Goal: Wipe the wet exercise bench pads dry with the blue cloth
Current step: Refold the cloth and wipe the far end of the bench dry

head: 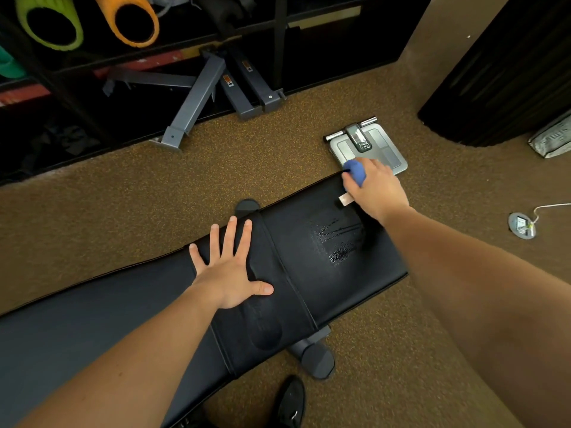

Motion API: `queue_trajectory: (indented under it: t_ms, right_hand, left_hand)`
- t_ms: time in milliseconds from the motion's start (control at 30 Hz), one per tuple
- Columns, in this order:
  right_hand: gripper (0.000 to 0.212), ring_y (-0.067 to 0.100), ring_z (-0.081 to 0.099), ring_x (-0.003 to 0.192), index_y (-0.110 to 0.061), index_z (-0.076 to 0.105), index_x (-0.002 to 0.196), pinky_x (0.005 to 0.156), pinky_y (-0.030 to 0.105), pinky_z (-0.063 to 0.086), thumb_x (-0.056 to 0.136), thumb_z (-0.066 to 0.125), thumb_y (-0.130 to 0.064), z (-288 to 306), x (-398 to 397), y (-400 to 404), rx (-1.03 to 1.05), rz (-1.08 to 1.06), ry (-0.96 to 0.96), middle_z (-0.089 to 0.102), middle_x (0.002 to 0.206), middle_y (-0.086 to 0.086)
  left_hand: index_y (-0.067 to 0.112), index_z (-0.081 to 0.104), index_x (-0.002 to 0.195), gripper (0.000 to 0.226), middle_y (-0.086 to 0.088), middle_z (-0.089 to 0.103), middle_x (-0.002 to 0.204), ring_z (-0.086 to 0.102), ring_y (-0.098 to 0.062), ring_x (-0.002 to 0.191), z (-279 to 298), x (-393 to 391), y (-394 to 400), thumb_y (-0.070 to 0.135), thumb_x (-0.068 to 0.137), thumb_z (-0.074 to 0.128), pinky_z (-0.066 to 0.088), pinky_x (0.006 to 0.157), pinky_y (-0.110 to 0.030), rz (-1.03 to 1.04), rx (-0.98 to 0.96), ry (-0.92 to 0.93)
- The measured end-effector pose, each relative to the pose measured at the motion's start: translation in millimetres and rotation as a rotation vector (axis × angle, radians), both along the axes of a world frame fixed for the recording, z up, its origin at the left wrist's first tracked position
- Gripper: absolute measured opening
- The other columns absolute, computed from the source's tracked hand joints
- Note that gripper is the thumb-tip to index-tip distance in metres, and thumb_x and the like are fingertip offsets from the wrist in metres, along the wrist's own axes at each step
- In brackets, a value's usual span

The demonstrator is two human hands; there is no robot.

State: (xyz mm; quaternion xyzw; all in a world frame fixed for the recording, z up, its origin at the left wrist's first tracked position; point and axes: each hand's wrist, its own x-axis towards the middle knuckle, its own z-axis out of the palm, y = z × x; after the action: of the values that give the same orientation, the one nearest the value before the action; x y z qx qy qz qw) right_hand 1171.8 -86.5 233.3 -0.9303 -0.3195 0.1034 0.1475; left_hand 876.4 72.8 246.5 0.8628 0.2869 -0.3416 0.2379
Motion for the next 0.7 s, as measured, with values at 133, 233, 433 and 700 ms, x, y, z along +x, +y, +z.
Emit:
queue_trajectory:
  t_ms: [133,233,433,700]
  right_hand:
    - [0.04,0.029,0.05,0.12,-0.029,0.052,0.135,0.104,0.041,0.04,0.1,0.044,-0.047,7.8,1.3,-31.0,0.056,-0.096,0.103,0.057,0.127,0.003]
    - [0.044,0.027,0.05,0.122,-0.026,0.047,0.142,0.101,0.036,0.037,0.102,0.044,-0.043,13.1,-8.3,-53.6,0.071,-0.172,0.15,0.055,0.132,0.004]
    - [0.06,0.025,0.03,0.146,-0.02,0.03,0.156,0.12,0.039,0.026,0.102,0.045,-0.043,9.6,-43.7,-89.3,0.054,-0.163,0.084,0.035,0.158,0.005]
    - [0.066,0.019,-0.002,0.154,-0.02,0.018,0.159,0.125,0.039,0.0,0.102,0.046,-0.039,3.2,-89.3,-112.9,-0.078,0.021,-0.028,0.007,0.167,0.002]
  left_hand:
    - [0.042,-0.049,0.135,0.133,0.012,-0.058,0.142,-0.047,-0.025,0.138,1.0,-0.6,0.0,0.078,0.073,0.064,-0.015,0.112,-0.069,0.007,0.001,0.006]
    - [0.042,-0.048,0.136,0.134,0.011,-0.057,0.143,-0.045,-0.025,0.139,1.8,0.6,-0.3,0.078,0.073,0.065,-0.015,0.113,-0.068,0.016,0.002,0.003]
    - [0.037,-0.044,0.141,0.139,0.005,-0.05,0.15,-0.038,-0.031,0.144,12.7,10.2,-2.1,0.072,0.072,0.072,-0.01,0.115,-0.068,0.015,-0.006,0.042]
    - [0.034,-0.034,0.149,0.142,0.006,-0.043,0.155,-0.033,-0.03,0.146,18.3,32.4,-11.8,0.055,0.071,0.083,-0.005,0.116,-0.068,-0.034,0.003,-0.023]
